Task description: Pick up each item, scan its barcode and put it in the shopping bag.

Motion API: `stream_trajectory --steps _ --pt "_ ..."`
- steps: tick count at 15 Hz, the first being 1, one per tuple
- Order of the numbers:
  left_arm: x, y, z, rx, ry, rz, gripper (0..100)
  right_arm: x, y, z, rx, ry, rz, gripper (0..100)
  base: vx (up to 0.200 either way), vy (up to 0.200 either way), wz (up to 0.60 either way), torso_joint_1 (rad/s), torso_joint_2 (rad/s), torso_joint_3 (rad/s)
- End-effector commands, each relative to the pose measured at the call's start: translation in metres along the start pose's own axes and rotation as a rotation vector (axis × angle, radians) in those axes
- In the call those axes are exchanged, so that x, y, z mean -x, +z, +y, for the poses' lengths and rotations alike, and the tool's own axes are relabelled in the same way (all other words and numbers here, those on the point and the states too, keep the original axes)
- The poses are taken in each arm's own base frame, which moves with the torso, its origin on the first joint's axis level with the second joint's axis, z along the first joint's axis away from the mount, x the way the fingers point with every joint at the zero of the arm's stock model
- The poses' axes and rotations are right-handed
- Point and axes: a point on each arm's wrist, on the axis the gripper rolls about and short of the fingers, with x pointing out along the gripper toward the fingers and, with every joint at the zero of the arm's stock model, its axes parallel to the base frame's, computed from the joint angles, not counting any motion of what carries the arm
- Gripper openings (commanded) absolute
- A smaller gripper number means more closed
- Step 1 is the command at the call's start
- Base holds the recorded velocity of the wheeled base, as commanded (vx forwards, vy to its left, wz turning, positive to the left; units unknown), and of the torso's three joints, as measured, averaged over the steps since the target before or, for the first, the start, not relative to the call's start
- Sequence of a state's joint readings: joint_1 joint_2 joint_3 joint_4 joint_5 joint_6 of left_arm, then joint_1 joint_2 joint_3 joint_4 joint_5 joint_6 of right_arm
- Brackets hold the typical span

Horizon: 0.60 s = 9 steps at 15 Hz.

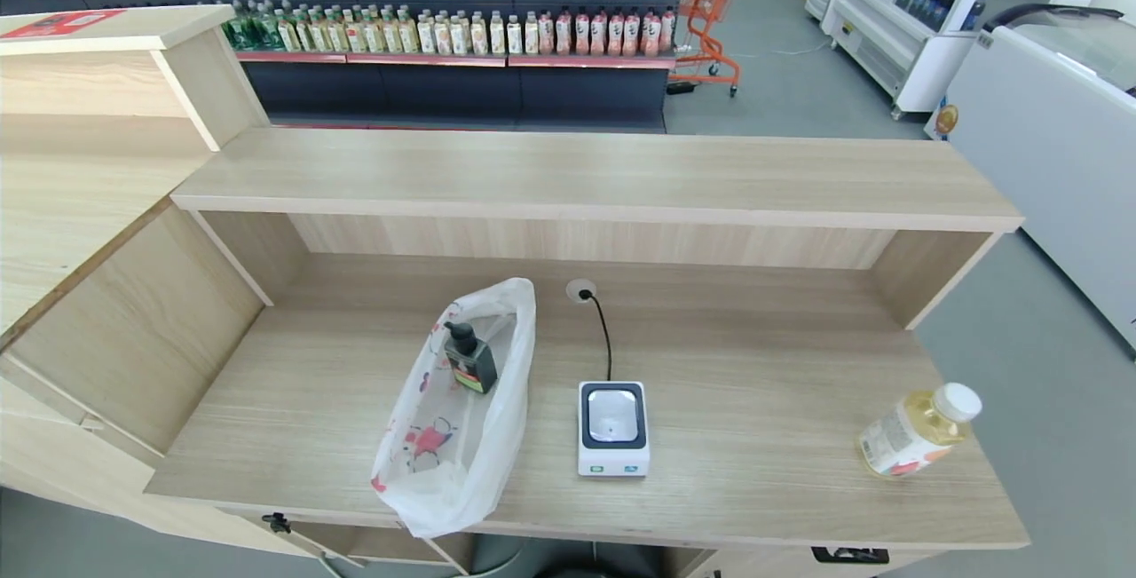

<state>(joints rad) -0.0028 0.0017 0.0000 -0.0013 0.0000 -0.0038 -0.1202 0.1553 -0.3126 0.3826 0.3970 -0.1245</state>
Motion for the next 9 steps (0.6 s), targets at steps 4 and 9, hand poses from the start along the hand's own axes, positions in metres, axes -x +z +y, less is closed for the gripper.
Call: stream_trajectory --steps 4,9 --pt "0.0 0.0 0.0 -0.001 0.0 0.0 100 0.0017 0.0047 0.0 -0.003 0.013 -0.014 100 0.0 0.0 0.0 0.0 0.0 0.0" --pt "0.0 0.0 0.0 -0.002 0.0 0.0 100 0.0021 0.0052 0.0001 -0.013 0.013 -0.015 100 0.0 -0.16 0.0 0.005 0.0 0.001"
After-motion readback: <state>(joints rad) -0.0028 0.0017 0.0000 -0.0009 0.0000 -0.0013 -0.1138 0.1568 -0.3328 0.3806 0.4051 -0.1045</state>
